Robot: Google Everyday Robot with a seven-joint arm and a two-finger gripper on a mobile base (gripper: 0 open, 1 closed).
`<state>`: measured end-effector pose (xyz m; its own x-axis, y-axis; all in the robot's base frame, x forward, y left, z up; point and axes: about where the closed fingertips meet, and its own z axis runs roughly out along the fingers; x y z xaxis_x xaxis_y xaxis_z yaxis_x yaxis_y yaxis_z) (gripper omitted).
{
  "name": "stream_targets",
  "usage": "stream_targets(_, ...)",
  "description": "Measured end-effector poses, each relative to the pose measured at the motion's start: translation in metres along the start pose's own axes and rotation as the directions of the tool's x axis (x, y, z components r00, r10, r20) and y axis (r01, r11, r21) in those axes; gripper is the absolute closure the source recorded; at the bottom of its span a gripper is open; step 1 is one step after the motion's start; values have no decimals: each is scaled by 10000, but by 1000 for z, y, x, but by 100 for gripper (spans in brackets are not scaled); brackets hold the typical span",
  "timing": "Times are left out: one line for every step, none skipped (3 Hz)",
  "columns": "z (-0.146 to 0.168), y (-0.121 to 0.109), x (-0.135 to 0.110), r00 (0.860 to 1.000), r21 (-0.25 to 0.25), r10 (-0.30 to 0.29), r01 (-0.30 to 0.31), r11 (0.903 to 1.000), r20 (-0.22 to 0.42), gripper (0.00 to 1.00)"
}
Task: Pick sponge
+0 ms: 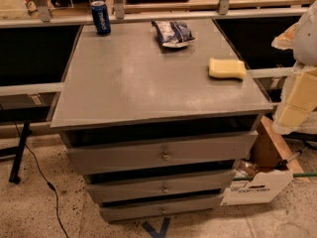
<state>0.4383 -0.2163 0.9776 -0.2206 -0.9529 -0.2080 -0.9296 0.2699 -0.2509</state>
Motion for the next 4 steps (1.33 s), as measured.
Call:
stream_targets(-2,-5,0,10000,144,-21,22,9999,-70,0)
stream_targets(2,-29,-4,9993,382,-186,199,9991,-331,0)
stream_targets(12,-68,-12,9980,760,-369,407,9963,-513,0)
stream_targets(27,-111,-6,9978,1163,-149,223,9930,-641,0)
